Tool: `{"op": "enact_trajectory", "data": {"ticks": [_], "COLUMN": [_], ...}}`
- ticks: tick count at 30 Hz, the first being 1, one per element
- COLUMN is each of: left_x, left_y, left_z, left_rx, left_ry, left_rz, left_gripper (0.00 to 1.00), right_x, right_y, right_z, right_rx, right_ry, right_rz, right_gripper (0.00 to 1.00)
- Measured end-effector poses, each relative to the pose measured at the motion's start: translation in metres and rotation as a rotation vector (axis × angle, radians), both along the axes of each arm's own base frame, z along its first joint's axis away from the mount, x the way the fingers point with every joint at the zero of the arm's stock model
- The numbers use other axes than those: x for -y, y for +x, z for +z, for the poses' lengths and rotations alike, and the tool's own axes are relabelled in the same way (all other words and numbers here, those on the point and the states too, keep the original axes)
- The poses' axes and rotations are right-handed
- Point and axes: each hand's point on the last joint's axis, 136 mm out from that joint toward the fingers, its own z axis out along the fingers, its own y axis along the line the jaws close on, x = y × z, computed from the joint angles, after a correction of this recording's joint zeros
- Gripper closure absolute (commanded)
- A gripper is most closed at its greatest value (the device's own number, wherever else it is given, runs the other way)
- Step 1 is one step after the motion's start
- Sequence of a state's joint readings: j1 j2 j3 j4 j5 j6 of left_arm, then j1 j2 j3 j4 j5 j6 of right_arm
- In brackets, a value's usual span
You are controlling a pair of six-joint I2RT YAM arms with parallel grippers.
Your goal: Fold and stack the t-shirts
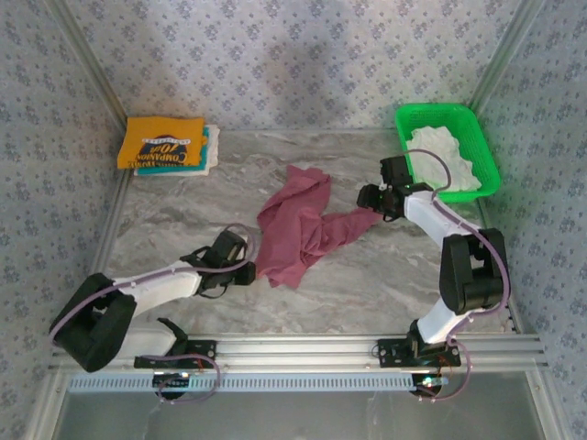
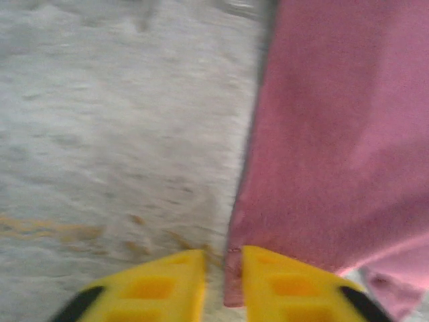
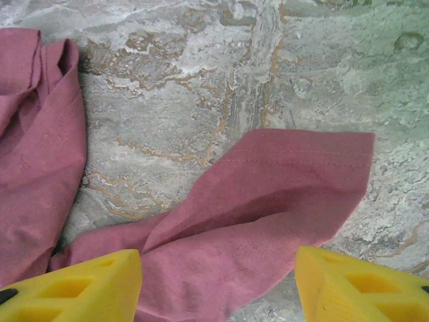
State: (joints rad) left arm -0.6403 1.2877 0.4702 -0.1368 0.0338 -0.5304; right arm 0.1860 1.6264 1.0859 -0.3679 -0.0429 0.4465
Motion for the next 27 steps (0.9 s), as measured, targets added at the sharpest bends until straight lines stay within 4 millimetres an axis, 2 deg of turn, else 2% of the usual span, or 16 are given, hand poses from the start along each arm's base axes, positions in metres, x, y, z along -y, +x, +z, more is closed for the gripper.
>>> {"op": "enact_trajectory", "data": {"ticks": [1, 6, 10, 14, 18, 20, 23, 27], "left_x": [-0.001, -0.012, -0.032, -0.059, -0.079, -0.086, -0.094, -0.102], "left_y": [0.003, 0.018, 0.035, 0.046, 0.049, 0.052, 0.059, 0.075], "left_z": [0.001, 0.012, 0.05, 0.085, 0.097, 0.099, 0.111, 0.144], "left_rx": [0.005, 0.067, 0.183, 0.291, 0.319, 0.318, 0.339, 0.412], "left_ry": [-0.004, 0.012, -0.039, -0.074, -0.069, -0.061, -0.053, -0.068], "left_rz": [0.008, 0.065, 0.164, 0.262, 0.322, 0.342, 0.362, 0.385], "left_gripper": [1.0, 1.0, 1.0, 1.0, 1.0, 1.0, 1.0, 1.0], "right_x": [0.002, 0.017, 0.017, 0.01, 0.005, 0.003, 0.001, 0.0], "right_y": [0.0, 0.004, 0.005, 0.008, 0.009, 0.01, 0.012, 0.016], "right_z": [-0.005, -0.032, -0.044, -0.053, -0.063, -0.063, -0.06, -0.036], "right_rx": [-0.015, -0.09, -0.124, -0.144, -0.166, -0.166, -0.152, -0.095], "right_ry": [0.003, 0.012, 0.025, 0.059, 0.087, 0.099, 0.109, 0.12], "right_rz": [-0.01, -0.059, -0.073, -0.065, -0.056, -0.052, -0.048, -0.038], "right_gripper": [0.36, 0.39, 0.48, 0.69, 0.93, 1.0, 1.0, 1.0]}}
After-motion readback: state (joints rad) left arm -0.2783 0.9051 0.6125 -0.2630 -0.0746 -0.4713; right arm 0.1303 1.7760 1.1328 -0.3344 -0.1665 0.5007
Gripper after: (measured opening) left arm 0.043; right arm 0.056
